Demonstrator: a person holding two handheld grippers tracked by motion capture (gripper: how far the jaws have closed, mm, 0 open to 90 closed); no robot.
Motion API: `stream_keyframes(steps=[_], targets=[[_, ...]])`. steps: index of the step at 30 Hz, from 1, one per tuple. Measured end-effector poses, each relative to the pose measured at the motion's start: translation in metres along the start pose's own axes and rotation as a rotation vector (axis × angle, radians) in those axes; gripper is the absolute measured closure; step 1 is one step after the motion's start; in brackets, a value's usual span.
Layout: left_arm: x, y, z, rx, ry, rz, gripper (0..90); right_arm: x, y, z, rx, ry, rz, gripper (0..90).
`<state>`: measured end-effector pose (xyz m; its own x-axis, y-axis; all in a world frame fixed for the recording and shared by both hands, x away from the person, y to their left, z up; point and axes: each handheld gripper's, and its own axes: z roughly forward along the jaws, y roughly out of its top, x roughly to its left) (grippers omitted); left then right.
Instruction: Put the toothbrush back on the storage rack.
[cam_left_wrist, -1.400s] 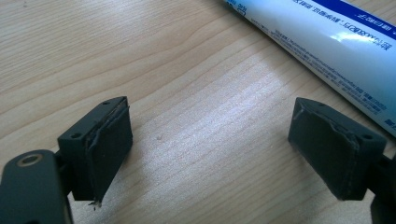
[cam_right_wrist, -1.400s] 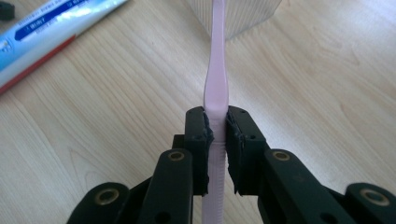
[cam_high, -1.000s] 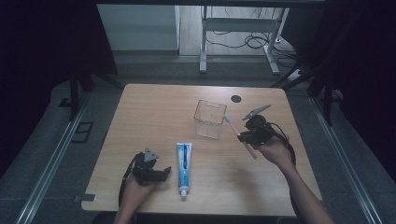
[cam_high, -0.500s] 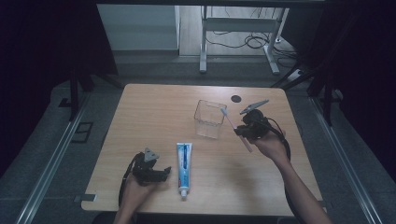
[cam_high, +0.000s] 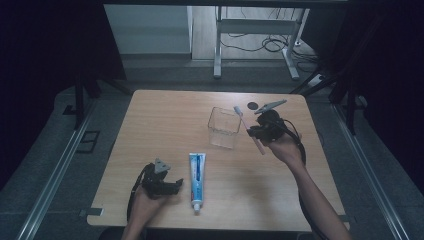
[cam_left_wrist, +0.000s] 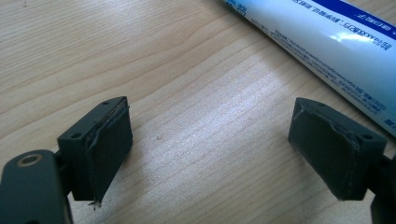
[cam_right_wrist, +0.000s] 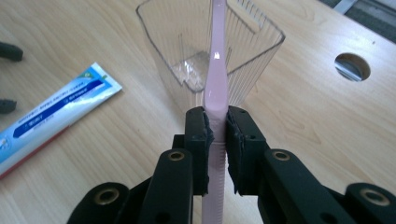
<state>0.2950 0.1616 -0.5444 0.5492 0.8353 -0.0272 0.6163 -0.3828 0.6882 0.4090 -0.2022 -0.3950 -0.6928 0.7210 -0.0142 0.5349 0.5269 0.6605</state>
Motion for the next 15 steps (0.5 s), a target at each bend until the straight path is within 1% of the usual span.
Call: stream_keyframes(steps=[4, 15], targets=[[0.000, 0.000, 0.000, 0.000, -0.001, 0.000, 13.4, 0.000, 0.006, 0.001, -0.018, 0.000, 0.006, 78.5], [0.000, 0.000, 0.000, 0.000, -0.001, 0.000, 13.4, 0.002, 0.023, 0.006, -0.053, 0.004, -0.002, 78.5]])
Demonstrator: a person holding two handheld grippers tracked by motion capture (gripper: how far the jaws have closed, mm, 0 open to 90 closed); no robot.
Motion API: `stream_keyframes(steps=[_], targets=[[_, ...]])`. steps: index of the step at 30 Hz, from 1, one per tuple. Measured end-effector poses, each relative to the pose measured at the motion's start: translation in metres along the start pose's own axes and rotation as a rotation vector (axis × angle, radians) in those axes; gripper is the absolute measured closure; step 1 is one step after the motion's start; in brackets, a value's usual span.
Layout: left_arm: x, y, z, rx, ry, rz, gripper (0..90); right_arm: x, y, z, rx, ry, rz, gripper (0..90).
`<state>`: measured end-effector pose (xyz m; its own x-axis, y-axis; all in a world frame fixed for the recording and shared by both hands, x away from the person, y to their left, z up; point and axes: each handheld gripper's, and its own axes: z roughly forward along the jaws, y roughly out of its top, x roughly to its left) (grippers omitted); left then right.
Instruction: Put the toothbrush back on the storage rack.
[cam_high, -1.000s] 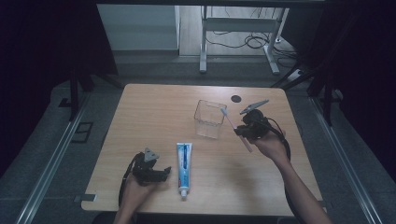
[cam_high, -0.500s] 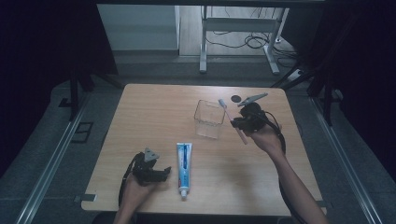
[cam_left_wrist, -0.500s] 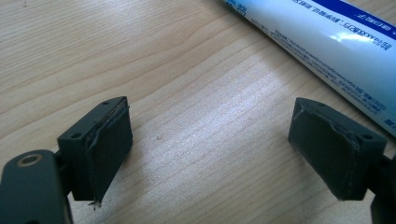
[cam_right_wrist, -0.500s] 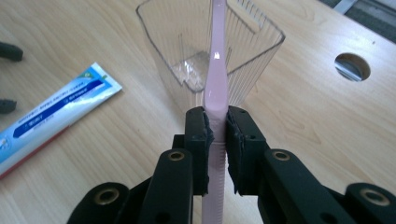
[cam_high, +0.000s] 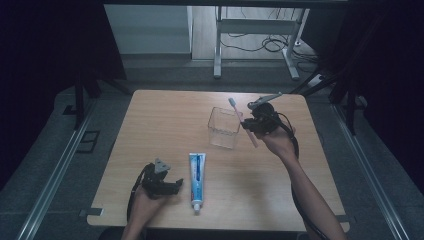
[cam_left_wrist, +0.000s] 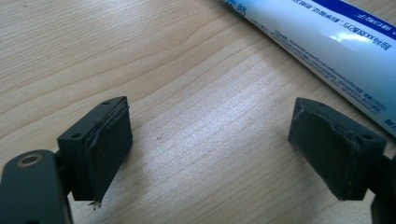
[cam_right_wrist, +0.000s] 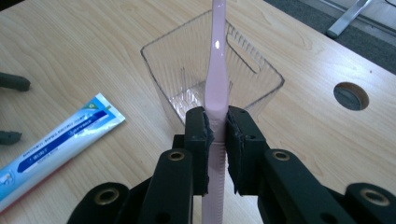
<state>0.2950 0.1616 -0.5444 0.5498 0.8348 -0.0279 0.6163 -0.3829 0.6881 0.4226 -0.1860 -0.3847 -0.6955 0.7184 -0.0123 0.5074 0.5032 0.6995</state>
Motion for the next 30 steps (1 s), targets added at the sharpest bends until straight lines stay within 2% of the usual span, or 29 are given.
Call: stream_keyframes(steps=[14, 18, 30], targets=[[0.000, 0.000, 0.000, -0.002, 0.001, -0.001, 13.4, 0.001, 0.019, 0.010, -0.051, 0.017, -0.001, 78.5], [0.000, 0.000, 0.000, -0.004, 0.002, -0.004, 13.4, 0.001, 0.025, 0.014, -0.063, 0.022, 0.014, 78.6], [0.000, 0.000, 0.000, -0.001, 0.002, 0.002, 13.3, 0.002, 0.040, 0.019, -0.098, 0.012, 0.006, 78.6]])
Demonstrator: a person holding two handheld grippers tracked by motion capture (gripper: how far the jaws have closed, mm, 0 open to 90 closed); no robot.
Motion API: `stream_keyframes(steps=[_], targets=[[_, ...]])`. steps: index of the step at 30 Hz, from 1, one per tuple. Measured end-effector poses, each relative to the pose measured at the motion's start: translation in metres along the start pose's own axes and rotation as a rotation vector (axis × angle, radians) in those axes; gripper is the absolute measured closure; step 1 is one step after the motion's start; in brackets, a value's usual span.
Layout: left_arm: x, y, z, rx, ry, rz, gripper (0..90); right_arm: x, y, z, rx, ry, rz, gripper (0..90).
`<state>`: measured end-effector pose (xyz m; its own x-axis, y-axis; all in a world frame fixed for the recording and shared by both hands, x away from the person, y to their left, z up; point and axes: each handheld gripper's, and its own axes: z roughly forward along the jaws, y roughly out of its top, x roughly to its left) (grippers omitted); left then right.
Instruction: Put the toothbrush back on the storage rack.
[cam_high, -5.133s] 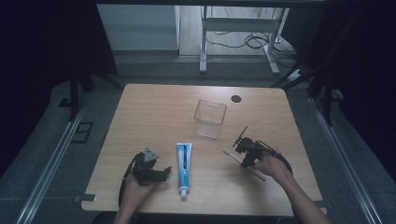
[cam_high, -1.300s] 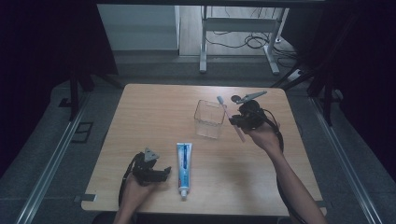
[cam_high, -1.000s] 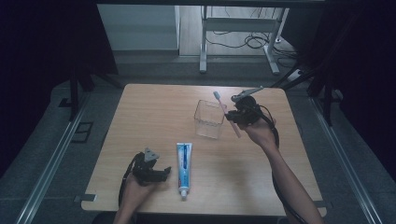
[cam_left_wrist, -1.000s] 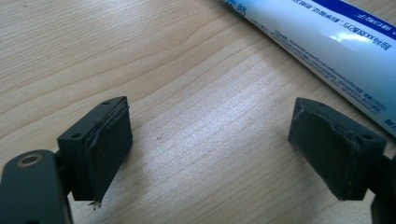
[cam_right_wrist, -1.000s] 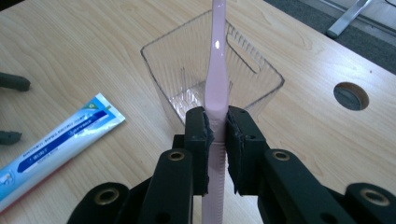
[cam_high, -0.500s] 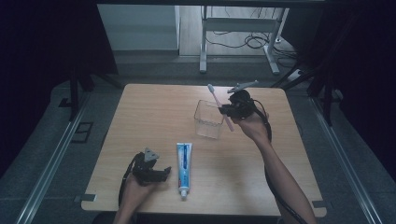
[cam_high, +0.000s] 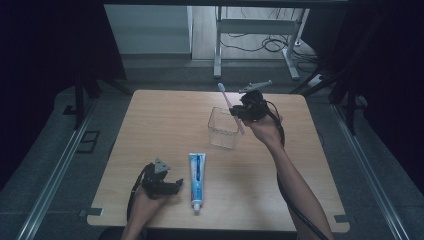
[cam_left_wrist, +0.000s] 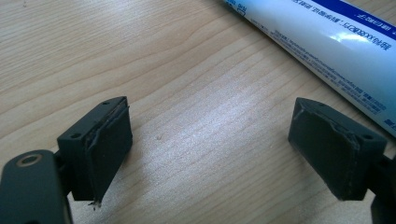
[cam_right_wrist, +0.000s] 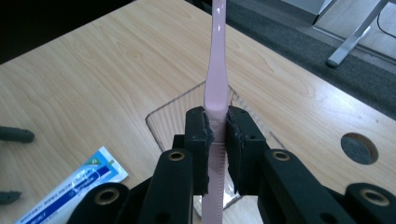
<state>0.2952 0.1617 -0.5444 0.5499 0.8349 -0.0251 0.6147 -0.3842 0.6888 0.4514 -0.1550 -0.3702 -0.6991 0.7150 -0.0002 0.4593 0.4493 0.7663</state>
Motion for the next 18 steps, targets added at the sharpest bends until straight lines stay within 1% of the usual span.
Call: stream_keyframes(steps=[7, 11, 18], targets=[[0.000, 0.000, 0.000, -0.001, -0.002, 0.000, 13.3, 0.000, 0.009, 0.005, -0.020, -0.005, -0.001, 78.6], [0.000, 0.000, 0.000, -0.001, -0.002, -0.001, 13.3, -0.001, 0.011, 0.008, -0.025, -0.008, 0.000, 78.6], [0.000, 0.000, 0.000, -0.001, -0.001, -0.003, 13.3, -0.001, 0.010, 0.019, -0.034, -0.004, 0.006, 78.6]])
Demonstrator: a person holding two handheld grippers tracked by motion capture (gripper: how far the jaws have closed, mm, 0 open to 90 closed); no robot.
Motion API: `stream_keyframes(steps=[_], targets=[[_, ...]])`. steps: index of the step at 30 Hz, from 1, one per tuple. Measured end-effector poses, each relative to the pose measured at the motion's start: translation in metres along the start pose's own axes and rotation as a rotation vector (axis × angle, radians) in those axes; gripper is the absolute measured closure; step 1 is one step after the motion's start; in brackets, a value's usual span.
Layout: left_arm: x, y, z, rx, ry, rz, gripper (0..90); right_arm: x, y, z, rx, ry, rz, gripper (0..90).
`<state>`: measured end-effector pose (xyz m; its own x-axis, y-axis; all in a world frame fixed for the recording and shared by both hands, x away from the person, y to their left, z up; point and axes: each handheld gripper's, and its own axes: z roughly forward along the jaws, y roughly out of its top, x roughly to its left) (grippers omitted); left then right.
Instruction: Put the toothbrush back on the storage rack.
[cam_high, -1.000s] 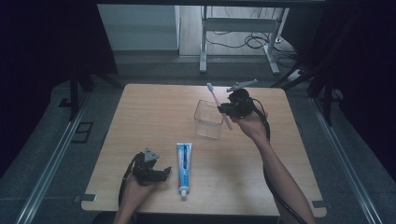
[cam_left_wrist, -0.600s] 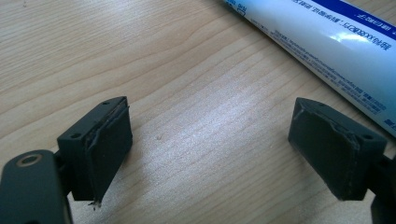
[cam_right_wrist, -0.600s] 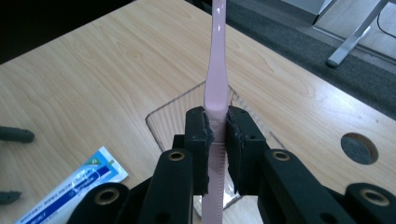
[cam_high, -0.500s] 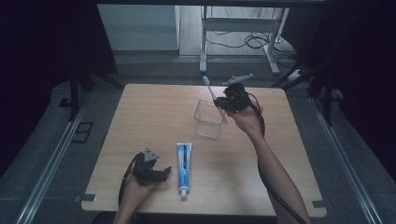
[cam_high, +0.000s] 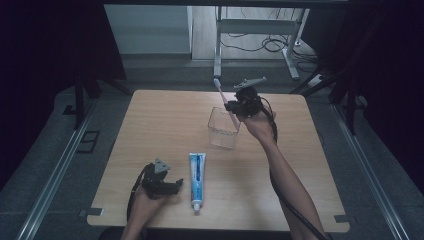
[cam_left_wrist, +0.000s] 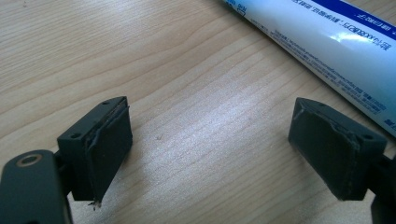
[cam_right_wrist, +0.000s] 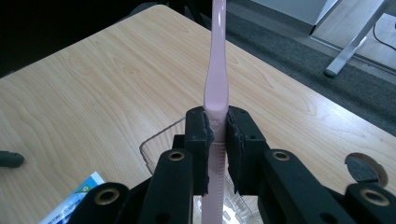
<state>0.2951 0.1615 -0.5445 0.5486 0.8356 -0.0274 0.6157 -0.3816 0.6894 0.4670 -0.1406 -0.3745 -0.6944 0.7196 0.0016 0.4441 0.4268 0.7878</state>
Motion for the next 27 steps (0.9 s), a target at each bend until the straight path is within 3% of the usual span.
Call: stream_keyframes(steps=[27], targets=[[0.000, 0.000, 0.000, 0.003, -0.002, 0.002, 13.3, -0.004, -0.025, 0.038, 0.033, -0.006, -0.004, 78.5]])
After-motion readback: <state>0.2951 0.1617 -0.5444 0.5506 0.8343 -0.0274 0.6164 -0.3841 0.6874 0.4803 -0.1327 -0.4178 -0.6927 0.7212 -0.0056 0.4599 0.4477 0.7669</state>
